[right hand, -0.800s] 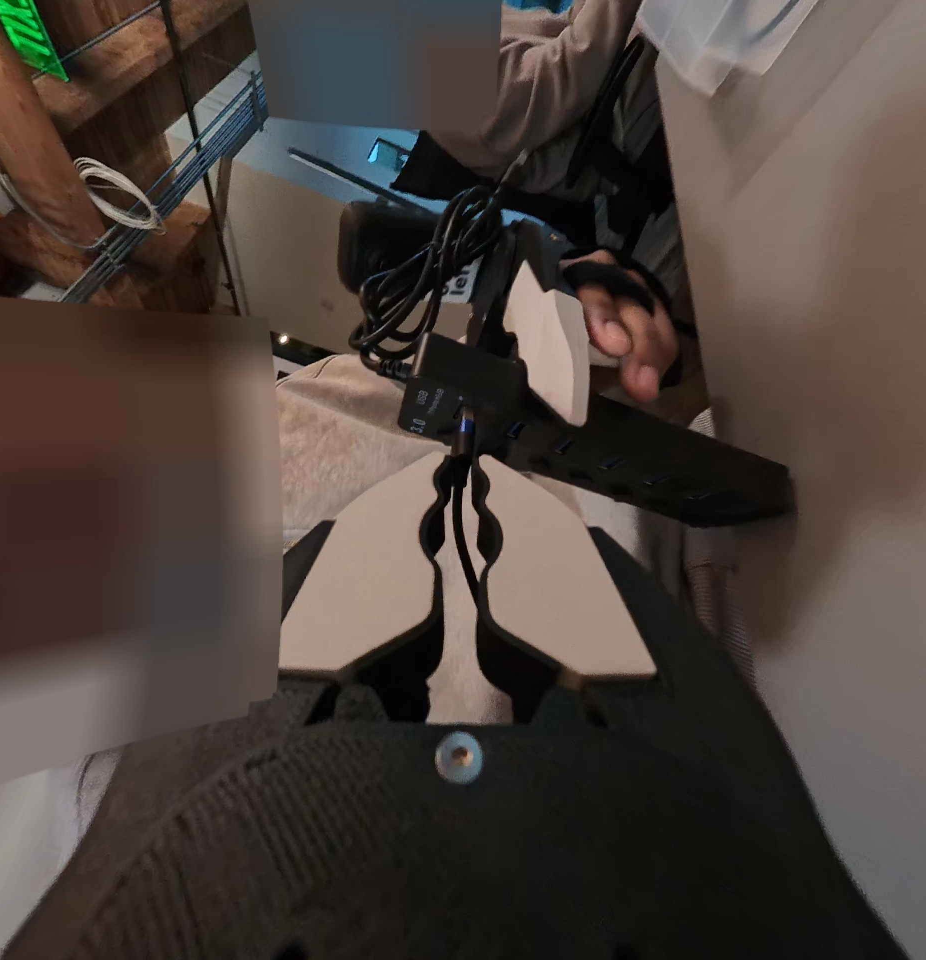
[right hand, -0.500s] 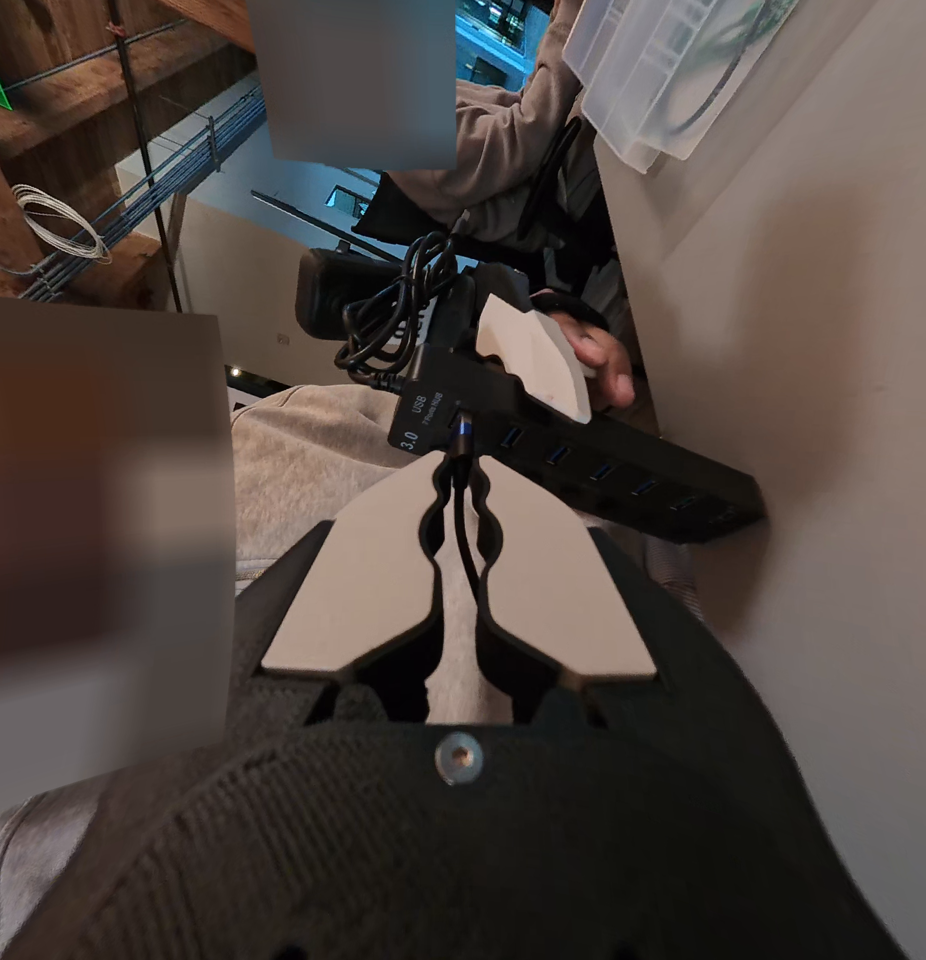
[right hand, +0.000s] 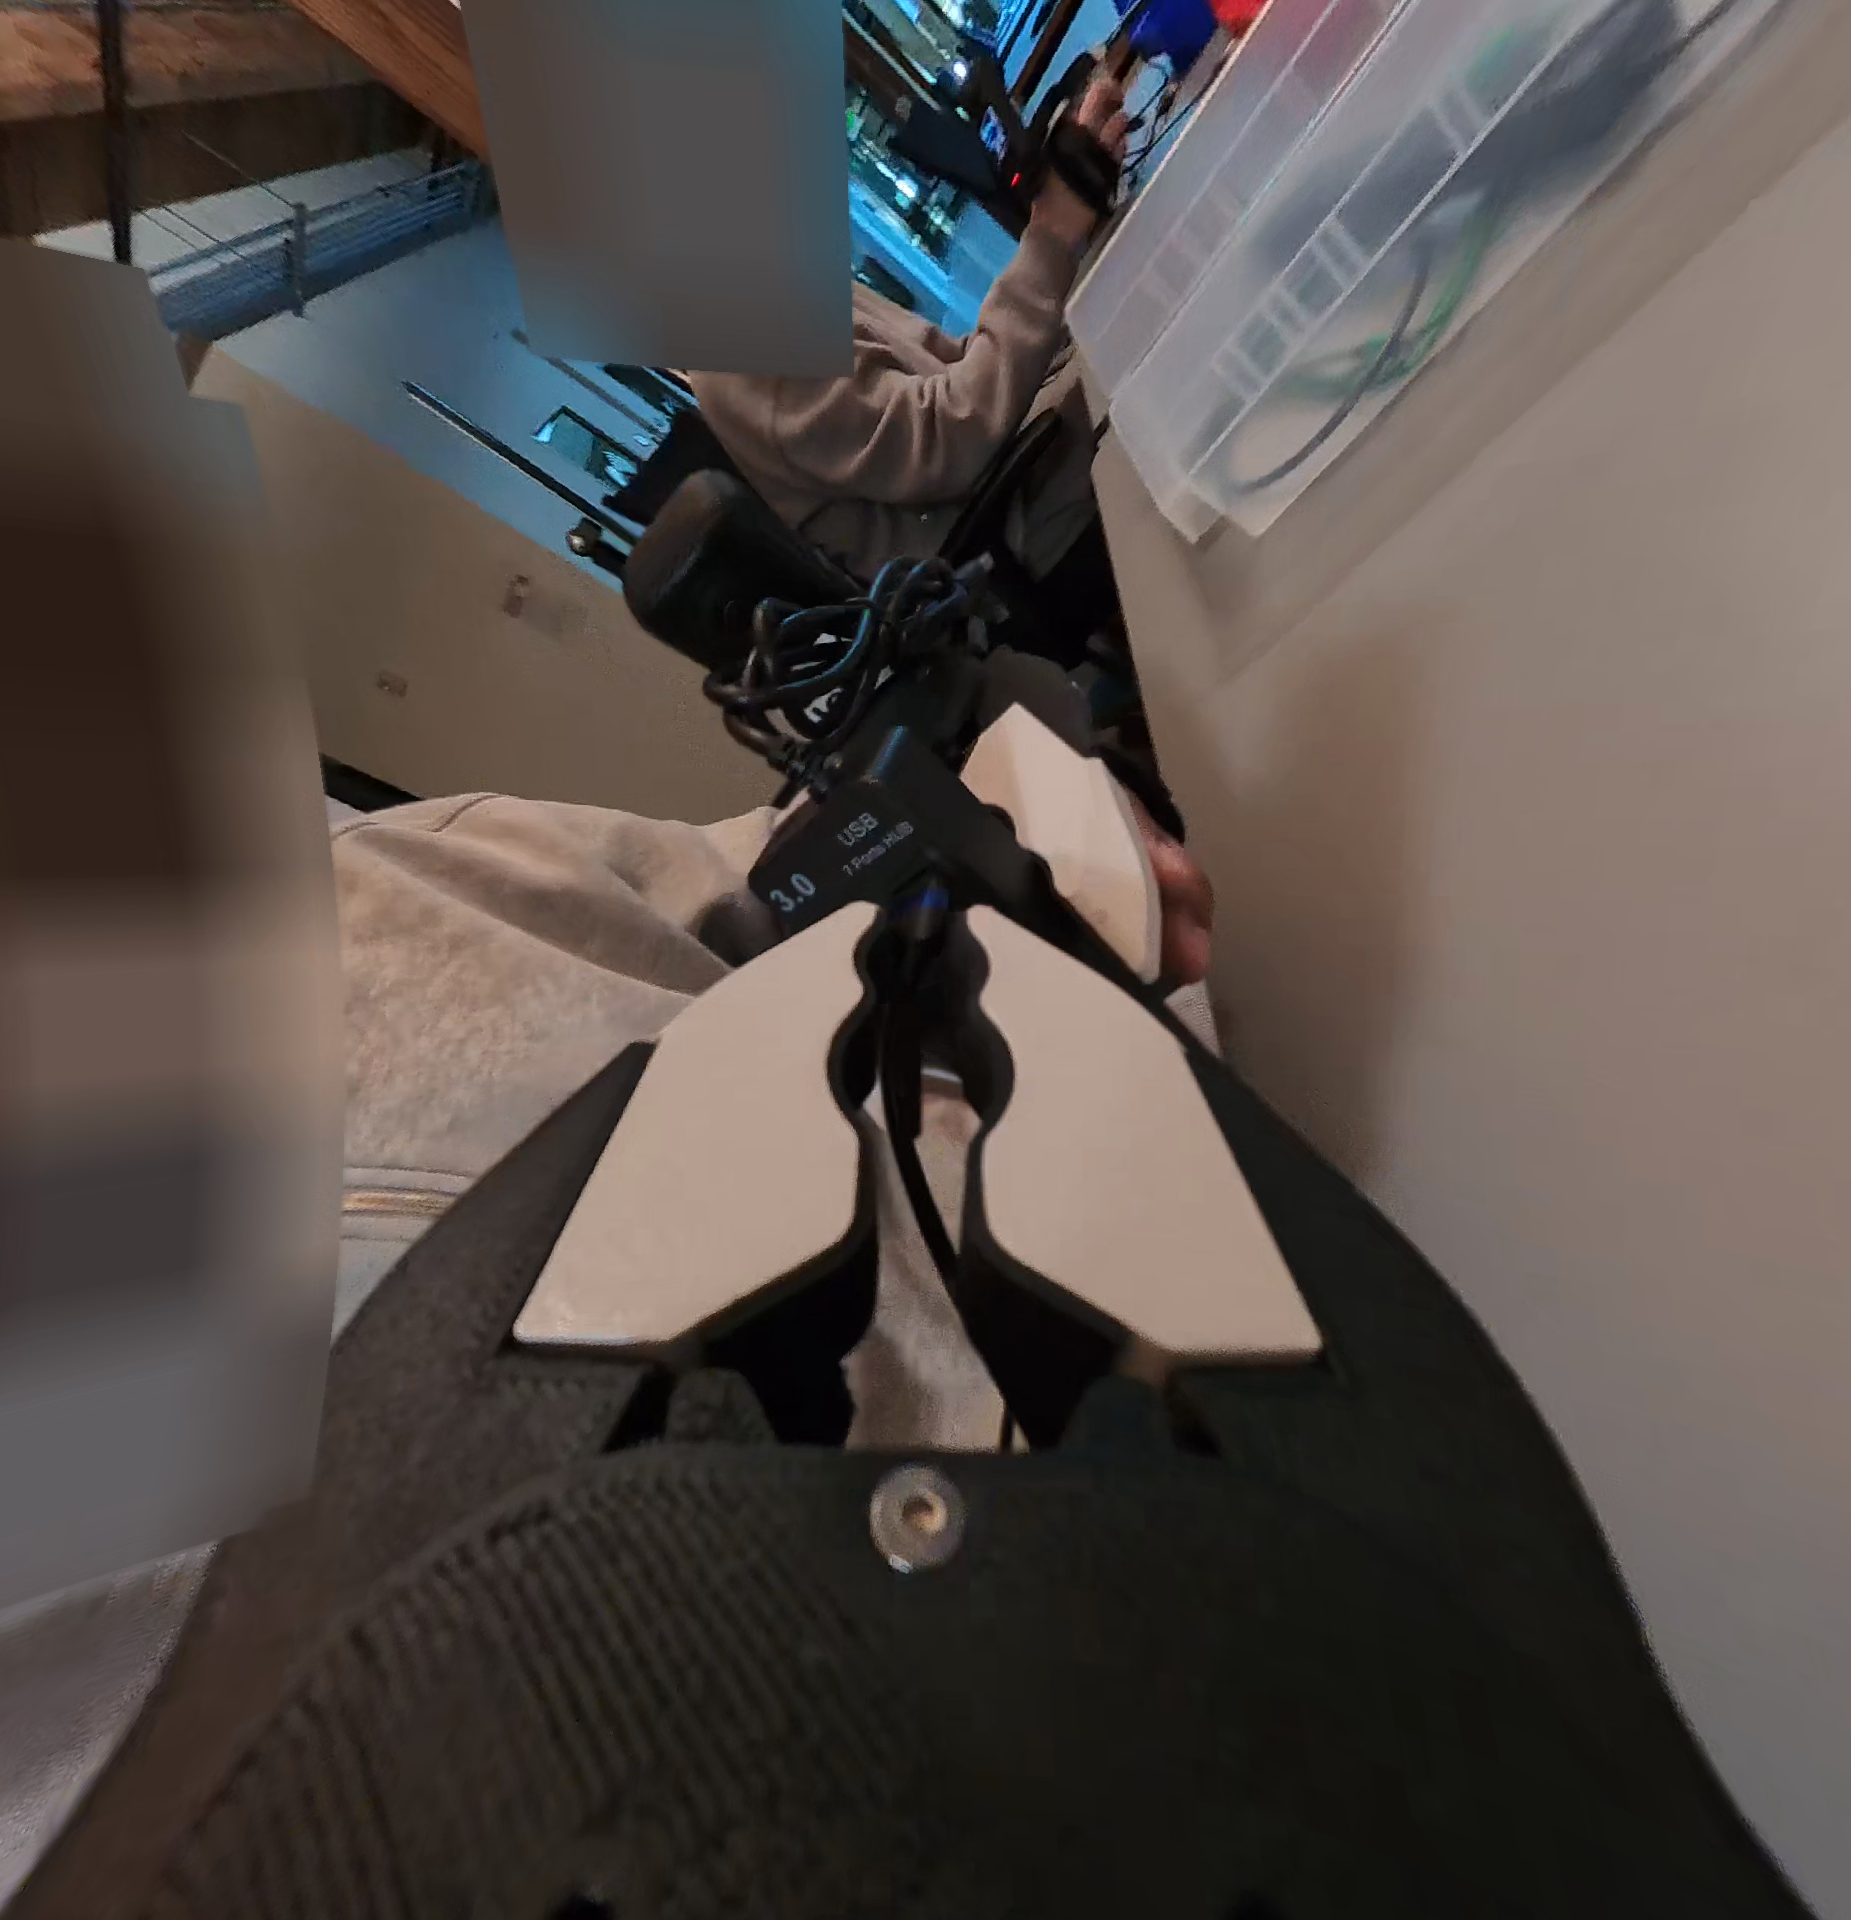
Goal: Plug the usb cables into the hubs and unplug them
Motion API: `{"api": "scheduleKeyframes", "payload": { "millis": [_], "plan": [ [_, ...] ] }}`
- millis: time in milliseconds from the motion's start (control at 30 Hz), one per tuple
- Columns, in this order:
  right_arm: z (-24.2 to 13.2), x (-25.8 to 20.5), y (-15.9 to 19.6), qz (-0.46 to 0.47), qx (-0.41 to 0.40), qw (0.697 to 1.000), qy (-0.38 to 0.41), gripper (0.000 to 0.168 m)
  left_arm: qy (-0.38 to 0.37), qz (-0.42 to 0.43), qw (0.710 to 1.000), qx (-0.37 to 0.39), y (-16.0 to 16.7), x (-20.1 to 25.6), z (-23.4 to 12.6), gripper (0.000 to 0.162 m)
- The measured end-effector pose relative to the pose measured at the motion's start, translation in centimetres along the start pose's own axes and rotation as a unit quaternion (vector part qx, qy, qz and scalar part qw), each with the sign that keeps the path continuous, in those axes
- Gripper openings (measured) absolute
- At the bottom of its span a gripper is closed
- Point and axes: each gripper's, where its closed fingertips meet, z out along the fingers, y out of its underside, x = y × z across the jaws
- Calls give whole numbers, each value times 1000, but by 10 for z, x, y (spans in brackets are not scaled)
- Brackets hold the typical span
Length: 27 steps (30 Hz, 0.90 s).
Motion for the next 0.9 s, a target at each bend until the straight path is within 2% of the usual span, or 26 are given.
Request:
{"api": "scheduleKeyframes", "payload": {
  "millis": [100,200,300,433,567,767,900],
  "plan": [
    [-4,-5,-8,-31,24,999,-1,25,8,-54,998,28,-2,-4,-2,65],
    [-17,-6,-24,-51,74,996,-6,26,14,-92,995,46,-3,-9,-5,65],
    [-27,9,-31,-111,96,988,48,27,15,-112,992,51,0,-15,-7,65],
    [-22,22,-25,-202,73,970,110,27,11,-104,994,44,6,-20,-8,65],
    [-9,26,-15,-255,33,955,149,25,12,-98,994,43,6,-19,-8,65],
    [-3,20,-12,-297,20,939,173,8,11,-100,994,43,6,-19,-7,65],
    [-1,20,-9,-316,12,930,187,7,9,-102,994,41,7,-18,-7,65]
  ]
}}
